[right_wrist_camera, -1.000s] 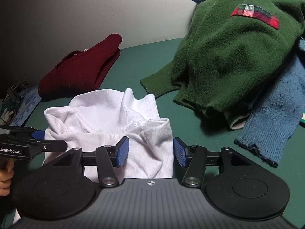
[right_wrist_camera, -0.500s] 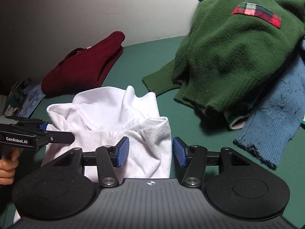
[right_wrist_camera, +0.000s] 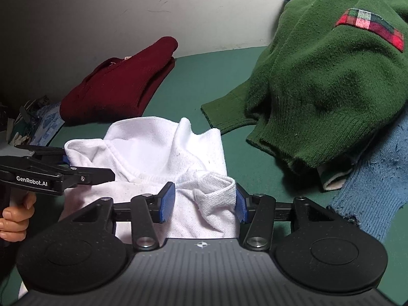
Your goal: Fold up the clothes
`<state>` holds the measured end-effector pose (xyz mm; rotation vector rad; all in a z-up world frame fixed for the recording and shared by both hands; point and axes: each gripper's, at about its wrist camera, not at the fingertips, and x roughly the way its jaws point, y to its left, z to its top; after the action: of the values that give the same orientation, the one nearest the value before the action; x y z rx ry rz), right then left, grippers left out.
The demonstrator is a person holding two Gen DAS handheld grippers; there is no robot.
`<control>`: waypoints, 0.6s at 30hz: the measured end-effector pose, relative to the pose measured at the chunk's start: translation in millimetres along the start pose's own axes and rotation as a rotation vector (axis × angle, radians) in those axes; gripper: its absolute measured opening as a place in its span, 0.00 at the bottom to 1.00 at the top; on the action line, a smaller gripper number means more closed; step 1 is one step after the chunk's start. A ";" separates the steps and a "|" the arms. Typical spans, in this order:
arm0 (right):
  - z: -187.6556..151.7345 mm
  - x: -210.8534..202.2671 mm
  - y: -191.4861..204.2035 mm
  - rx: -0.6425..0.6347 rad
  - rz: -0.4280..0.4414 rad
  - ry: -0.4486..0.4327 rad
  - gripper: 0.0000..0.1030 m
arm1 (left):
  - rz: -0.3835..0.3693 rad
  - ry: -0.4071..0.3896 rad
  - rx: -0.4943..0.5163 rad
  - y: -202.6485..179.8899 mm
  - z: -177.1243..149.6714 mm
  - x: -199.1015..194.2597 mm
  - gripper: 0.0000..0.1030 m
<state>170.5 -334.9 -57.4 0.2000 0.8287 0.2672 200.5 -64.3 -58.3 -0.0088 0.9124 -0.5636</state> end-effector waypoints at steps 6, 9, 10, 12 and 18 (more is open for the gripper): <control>-3.2 1.0 9.5 0.010 -0.079 -0.016 0.40 | 0.100 0.007 0.002 -10.7 1.0 4.8 0.70; -6.3 2.0 18.4 -0.008 -0.128 -0.022 0.40 | 0.145 0.000 0.006 -15.9 -1.3 7.0 0.71; -7.2 2.6 21.1 -0.015 -0.142 -0.023 0.41 | 0.154 -0.002 0.005 -17.5 -1.8 7.3 0.71; -8.9 3.0 24.6 -0.020 -0.160 -0.027 0.41 | 0.167 -0.004 0.004 -19.3 -2.5 7.6 0.71; -11.4 0.9 20.6 0.034 -0.164 -0.049 0.21 | 0.185 -0.002 0.004 -20.3 -2.6 7.3 0.63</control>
<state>159.3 -314.2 -59.9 0.1690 0.7968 0.0936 192.8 -84.5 -60.6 0.0779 0.8992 -0.3937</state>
